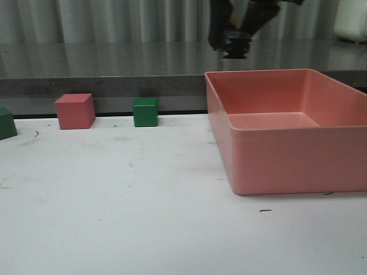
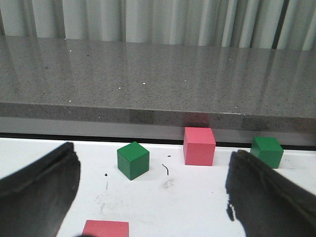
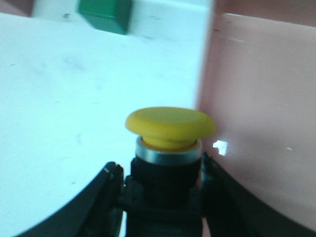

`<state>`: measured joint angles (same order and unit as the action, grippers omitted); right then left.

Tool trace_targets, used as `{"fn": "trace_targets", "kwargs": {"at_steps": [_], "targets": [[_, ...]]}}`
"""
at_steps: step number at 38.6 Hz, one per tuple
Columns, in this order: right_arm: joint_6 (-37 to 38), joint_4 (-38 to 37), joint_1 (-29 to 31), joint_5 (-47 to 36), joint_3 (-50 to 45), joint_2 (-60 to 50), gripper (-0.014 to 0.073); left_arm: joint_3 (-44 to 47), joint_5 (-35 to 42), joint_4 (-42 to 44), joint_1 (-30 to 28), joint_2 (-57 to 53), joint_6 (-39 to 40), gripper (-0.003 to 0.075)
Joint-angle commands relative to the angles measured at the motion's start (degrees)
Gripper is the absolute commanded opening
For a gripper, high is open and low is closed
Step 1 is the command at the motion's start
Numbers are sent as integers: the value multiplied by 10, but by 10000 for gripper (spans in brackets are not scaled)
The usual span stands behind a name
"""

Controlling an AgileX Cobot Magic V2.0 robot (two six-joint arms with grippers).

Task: Place and stand button with both arms
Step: 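Lift the button out of the bin and carry it toward the red cube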

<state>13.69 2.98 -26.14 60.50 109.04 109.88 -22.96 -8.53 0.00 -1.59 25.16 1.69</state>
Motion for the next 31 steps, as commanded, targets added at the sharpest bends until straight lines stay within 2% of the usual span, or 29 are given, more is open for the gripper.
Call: {"fn": "trace_targets", "kwargs": {"at_steps": [1,10,15,20,31], "targets": [[1,14,-45,-32,37,-18,255,-21,47,0,-1,7,5,564],[1,59,-138,-27,107,57,255,-21,47,0,-1,7,5,564],[1,63,-170,-13,157,111,255,-21,47,0,-1,7,5,564],[38,69,-177,-11,188,153,255,-21,47,0,-1,7,5,564],[117,47,-176,-24,188,221,255,-21,46,0,-1,7,5,564]]}}
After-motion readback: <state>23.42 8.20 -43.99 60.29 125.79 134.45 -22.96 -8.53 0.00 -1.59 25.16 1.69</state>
